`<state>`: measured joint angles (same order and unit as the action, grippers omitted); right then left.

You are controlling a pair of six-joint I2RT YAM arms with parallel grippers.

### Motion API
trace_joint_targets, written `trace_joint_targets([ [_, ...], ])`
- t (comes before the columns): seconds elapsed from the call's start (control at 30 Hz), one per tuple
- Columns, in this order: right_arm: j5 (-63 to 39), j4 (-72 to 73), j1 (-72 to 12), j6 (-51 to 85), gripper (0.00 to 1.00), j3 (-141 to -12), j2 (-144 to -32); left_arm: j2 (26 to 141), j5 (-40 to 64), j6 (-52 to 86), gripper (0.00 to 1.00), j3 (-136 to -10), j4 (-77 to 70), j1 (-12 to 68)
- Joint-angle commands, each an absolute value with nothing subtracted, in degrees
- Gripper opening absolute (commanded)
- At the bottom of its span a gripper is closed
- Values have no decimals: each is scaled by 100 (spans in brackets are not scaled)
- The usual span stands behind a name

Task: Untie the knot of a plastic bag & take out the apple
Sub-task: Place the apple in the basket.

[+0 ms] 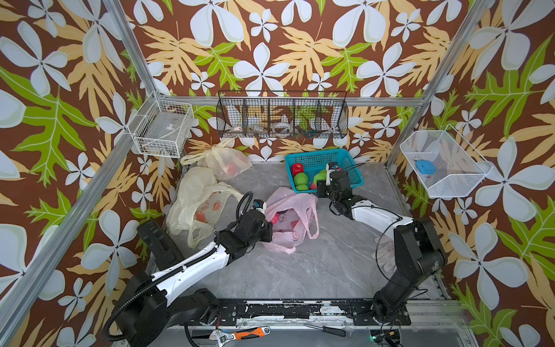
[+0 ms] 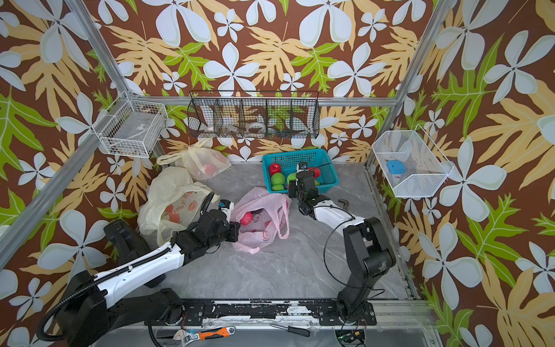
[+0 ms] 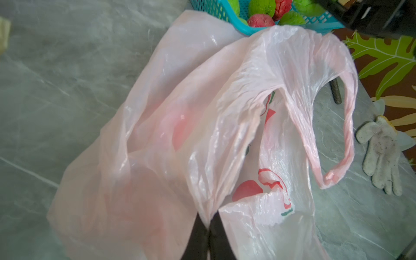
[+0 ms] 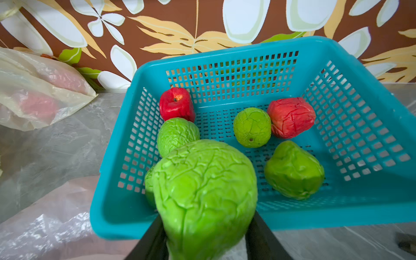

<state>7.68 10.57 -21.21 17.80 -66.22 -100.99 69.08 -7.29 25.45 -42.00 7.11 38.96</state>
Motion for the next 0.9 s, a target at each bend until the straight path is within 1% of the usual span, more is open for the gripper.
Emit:
trace_joint_targets([
  [0.0, 838, 899, -2058, 1762, 55, -6908, -10456, 7144, -923, 2133, 0, -4479, 912, 3885],
  [0.17, 663, 734, -1830, 2016, 60, -7351, -11027, 7386, -750, 2177, 0, -4564, 884, 3885],
  [0.27, 597, 669, -1767, 2031, 68, -7532, -11172, 7352, -748, 2271, 0, -4495, 848, 3885],
  [0.33, 580, 543, -1758, 1981, 72, -7680, -11251, 7324, -760, 2302, 0, -4452, 827, 3885],
  [0.5, 703, 431, -1758, 1902, 73, -7770, -11263, 7389, -783, 2286, 0, -4488, 845, 3885],
  [0.87, 948, 345, -1696, 1749, 73, -7611, -10887, 7515, -842, 2109, 0, -4812, 1045, 3889],
])
